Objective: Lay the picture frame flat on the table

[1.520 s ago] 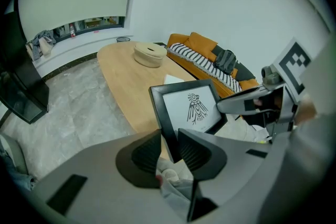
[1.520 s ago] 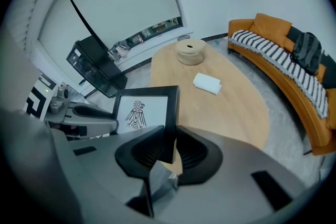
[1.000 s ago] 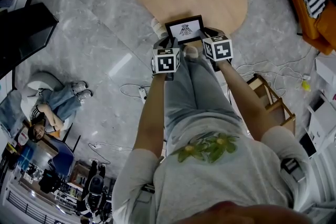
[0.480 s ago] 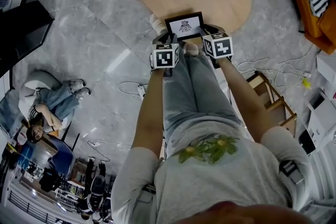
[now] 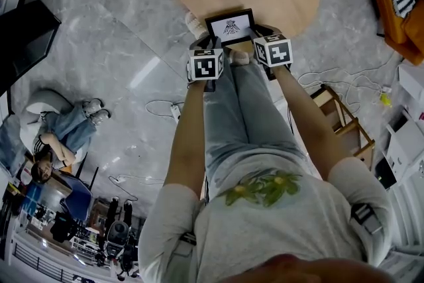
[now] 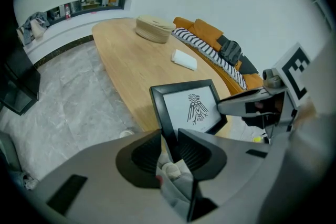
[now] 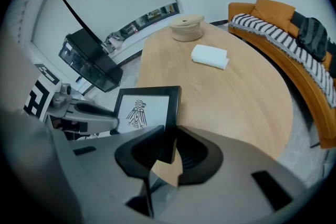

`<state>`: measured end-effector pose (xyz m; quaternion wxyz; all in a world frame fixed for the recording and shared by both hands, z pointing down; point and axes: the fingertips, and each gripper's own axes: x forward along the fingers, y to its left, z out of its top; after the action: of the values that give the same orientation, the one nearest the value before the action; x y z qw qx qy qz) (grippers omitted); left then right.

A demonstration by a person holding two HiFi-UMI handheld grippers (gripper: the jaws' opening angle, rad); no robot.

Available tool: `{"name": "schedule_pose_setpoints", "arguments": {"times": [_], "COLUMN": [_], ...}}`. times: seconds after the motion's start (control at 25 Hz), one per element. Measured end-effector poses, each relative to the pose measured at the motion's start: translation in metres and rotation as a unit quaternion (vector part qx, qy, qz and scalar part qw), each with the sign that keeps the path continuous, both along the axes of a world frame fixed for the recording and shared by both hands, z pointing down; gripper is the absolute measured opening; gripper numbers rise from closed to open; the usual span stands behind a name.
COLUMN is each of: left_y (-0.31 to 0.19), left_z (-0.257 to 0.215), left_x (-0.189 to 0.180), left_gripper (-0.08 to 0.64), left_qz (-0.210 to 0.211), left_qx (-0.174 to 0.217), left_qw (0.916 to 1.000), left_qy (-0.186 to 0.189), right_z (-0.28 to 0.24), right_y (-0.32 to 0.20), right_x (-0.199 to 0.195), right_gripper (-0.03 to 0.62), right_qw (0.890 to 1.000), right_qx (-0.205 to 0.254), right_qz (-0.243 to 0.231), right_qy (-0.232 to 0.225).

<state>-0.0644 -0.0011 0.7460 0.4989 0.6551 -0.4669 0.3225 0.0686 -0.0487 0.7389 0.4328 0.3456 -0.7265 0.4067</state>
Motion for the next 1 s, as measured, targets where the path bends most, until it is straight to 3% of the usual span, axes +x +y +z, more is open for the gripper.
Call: {"name": "schedule_pose_setpoints", "arguments": {"times": [0.36, 1.0], "left_y": [0.002, 0.005], "left_z": [0.025, 0.061], "left_x": [0.001, -0.003], "left_gripper": [0.112, 0.109], "left_qz": [0.018, 0.004], "left_qx": [-0.018, -0.051], "left_qw": [0.9997, 0.9987], "left_qy": [-0.001, 0.001], "right_z": [0.025, 0.056], "right_y": [0.006, 0.004], "right_x": [0.003, -0.003], "right_gripper": [0.081, 0.081], "right_qw": [1.0, 0.999], "right_qx": [-0.019, -0.025], "right_qz": [0.007, 0.008], "right_qy": [0.007, 0.019]}}
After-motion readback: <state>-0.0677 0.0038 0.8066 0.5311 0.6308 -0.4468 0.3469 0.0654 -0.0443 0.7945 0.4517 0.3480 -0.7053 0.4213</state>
